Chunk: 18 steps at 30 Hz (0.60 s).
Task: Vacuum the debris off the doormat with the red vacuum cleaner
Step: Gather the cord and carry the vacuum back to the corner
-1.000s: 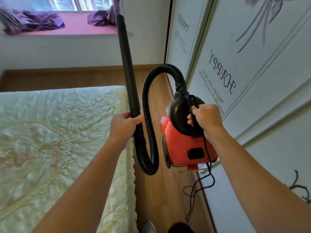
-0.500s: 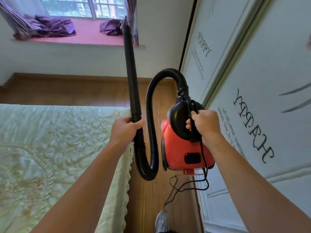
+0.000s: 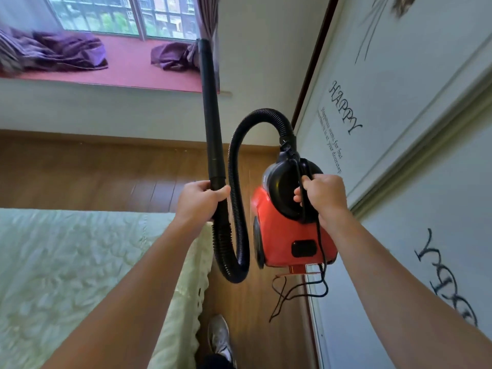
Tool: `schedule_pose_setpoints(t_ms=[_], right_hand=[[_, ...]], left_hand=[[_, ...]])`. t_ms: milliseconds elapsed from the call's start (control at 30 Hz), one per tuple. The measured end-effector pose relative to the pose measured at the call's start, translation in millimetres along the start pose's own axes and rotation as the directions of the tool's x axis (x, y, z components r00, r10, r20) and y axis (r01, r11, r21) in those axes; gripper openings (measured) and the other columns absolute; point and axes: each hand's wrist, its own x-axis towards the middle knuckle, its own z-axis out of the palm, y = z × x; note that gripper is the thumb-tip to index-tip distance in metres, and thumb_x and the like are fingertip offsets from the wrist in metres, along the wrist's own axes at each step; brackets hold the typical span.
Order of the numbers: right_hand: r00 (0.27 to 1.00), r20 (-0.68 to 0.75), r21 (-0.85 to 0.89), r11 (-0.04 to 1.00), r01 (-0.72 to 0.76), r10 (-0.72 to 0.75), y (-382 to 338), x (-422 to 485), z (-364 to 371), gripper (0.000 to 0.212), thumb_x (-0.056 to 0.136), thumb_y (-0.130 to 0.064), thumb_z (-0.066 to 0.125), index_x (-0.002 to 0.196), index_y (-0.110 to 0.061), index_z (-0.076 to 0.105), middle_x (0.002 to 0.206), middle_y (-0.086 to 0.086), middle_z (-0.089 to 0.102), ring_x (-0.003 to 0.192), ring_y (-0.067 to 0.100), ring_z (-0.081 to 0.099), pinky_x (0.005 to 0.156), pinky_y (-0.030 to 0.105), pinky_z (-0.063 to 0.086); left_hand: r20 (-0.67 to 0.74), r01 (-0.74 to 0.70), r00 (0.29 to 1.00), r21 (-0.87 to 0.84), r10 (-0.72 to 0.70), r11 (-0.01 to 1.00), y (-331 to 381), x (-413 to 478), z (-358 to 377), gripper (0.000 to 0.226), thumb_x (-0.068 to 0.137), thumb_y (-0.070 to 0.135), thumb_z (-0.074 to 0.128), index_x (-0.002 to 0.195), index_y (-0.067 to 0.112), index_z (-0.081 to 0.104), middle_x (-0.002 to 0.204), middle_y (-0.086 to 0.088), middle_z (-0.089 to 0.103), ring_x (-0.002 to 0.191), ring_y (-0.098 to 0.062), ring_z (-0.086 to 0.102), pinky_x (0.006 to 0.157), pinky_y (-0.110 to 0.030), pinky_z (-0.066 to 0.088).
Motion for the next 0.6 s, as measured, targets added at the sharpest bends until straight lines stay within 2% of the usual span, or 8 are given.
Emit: schedule_pose_setpoints(t_ms=[200,267,433,500,600], right_hand=[[0.998,-0.054,0.003,1.000,-0.013,0.013,-48.6,95.0,34.4,0.025,0.096,-0.013,0.056,0.078,-0.006,0.072,0.066,0.011,0.071,0.055,0.022,0.068,0.056,0.030,0.052],[0.998,-0.058,0.000,1.000,-0.008,0.008,-63.3,125.1,42.1,0.025,0.096,-0.013,0.056,0.078,-0.008,0.072,0.067,0.011,0.071,0.056,0.022,0.069,0.056,0.030,0.053],[0.999,-0.052,-0.010,1.000,-0.007,0.006,-93.0,212.8,62.1,0.025,0.097,-0.013,0.055,0.080,-0.005,0.072,0.069,0.013,0.071,0.053,0.020,0.067,0.053,0.029,0.054],[0.999,-0.047,-0.015,1.000,-0.014,0.013,-101.5,251.5,71.7,0.025,0.097,-0.013,0.055,0.081,-0.005,0.072,0.070,0.013,0.072,0.053,0.020,0.067,0.053,0.029,0.054],[0.999,-0.032,-0.010,0.999,-0.035,0.035,-113.2,310.3,85.9,0.025,0.096,-0.013,0.056,0.079,-0.005,0.073,0.070,0.015,0.072,0.054,0.022,0.067,0.056,0.032,0.056]], left_hand=[[0.054,0.024,0.998,-0.006,-0.024,1.000,46.9,113.0,5.5,0.012,0.091,0.022,0.073,0.096,0.012,0.073,0.061,0.009,0.070,0.064,-0.010,0.072,0.075,-0.043,0.063],[0.071,0.020,0.997,-0.018,-0.019,1.000,62.7,144.2,13.1,0.011,0.092,0.022,0.073,0.097,0.012,0.073,0.066,0.007,0.072,0.065,-0.009,0.072,0.074,-0.040,0.063],[0.054,0.019,0.998,-0.015,-0.018,1.000,96.5,225.8,38.9,0.005,0.093,0.022,0.072,0.095,0.018,0.071,0.088,-0.004,0.075,0.081,-0.018,0.074,0.070,-0.035,0.062],[0.040,0.024,0.999,-0.009,-0.024,1.000,108.2,260.3,49.9,0.006,0.093,0.022,0.071,0.096,0.018,0.070,0.091,-0.005,0.075,0.083,-0.018,0.074,0.067,-0.032,0.059],[0.016,0.045,0.999,-0.020,-0.045,0.999,126.6,314.4,65.7,0.005,0.093,0.022,0.072,0.095,0.019,0.069,0.093,-0.006,0.074,0.086,-0.021,0.074,0.070,-0.034,0.060]])
